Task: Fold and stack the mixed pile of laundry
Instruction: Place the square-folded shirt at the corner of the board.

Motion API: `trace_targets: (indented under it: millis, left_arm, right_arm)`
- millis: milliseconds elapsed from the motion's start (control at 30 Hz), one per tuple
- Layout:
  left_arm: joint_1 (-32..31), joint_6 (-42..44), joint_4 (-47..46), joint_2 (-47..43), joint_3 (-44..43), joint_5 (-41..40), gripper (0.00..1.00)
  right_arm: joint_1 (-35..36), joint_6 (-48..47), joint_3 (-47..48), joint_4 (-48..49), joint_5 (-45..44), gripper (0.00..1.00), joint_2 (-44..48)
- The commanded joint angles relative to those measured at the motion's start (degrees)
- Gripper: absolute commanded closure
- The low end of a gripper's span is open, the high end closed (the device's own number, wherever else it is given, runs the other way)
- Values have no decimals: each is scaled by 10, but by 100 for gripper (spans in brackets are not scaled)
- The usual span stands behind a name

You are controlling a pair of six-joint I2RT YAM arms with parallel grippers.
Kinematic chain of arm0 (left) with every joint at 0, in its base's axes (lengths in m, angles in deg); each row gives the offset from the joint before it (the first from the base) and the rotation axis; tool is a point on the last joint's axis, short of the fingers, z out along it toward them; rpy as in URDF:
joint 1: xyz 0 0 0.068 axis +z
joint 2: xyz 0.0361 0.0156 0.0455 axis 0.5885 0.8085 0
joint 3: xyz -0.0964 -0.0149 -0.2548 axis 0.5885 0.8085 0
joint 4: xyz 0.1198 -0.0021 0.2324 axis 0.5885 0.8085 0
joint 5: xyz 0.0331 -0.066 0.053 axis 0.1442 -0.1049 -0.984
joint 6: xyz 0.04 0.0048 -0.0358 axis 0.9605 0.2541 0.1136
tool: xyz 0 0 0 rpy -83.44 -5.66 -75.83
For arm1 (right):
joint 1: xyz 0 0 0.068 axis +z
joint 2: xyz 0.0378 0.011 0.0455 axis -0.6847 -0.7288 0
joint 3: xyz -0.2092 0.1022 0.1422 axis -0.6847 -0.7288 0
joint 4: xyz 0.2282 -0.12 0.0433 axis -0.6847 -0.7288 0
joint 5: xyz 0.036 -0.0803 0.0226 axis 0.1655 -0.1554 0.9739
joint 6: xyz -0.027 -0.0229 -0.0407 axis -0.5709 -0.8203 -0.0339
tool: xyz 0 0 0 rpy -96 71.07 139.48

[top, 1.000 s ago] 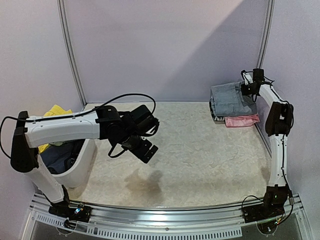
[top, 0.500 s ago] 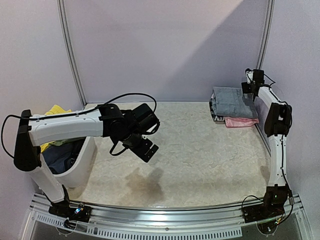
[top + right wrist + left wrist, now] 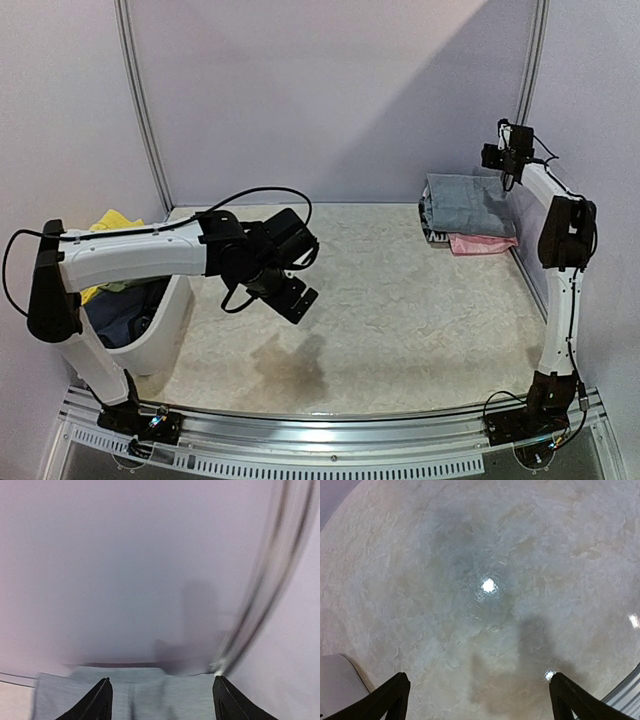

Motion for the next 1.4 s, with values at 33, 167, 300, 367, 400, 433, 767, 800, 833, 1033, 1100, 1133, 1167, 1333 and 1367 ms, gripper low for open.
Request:
trace_targets:
  millis: [33,167,300,367,400,433,767,800,833,1033,1100,1133,1167,1333,1367]
  left_arm:
    - [10,-19,-4,-42,32,-9,0]
    - [11,-30,5,-70,55,-12,0]
    - [11,-39,22,-83,64,-8,0]
    - [11,-41,27,-85,64,-5,0]
    - [11,-40,30,-86,64,-3,0]
    - [11,-40,33,-85,63,-2,0]
    - [14,-26,43,-63,38,7,0]
    - [15,-24,43,-62,34,6,0]
    - [15,-22,42,-61,30,3,0]
    - [19,-8,36,-61,13,-17,0]
    - [20,-5,29,-63,14,-24,1]
    - [21,-1,24,-65,14,-28,0]
    - [21,2,22,-66,12,-32,0]
    - [22,17,20,-69,-7,-64,0]
    - [23,18,20,-71,-9,-71,0]
  right_arm:
    - [12,96,12,-1,82,33,-27]
    - [18,90,44,-2,79,34,-71]
    - [22,80,88,-6,71,37,-120]
    - [22,74,99,-2,60,39,-142]
    - [22,72,108,-2,54,41,-153]
    - [22,72,118,-5,49,42,-162]
    - [20,80,171,7,33,45,-223]
    - [20,82,171,6,37,45,-223]
    - [20,84,171,7,46,45,-222]
    - [26,83,160,29,76,41,-183]
    - [26,83,149,36,75,38,-160]
    - [26,80,143,37,73,37,-150]
    - [26,79,136,36,71,35,-132]
    - [30,87,50,57,75,28,-43]
    - [33,87,28,60,75,26,-28]
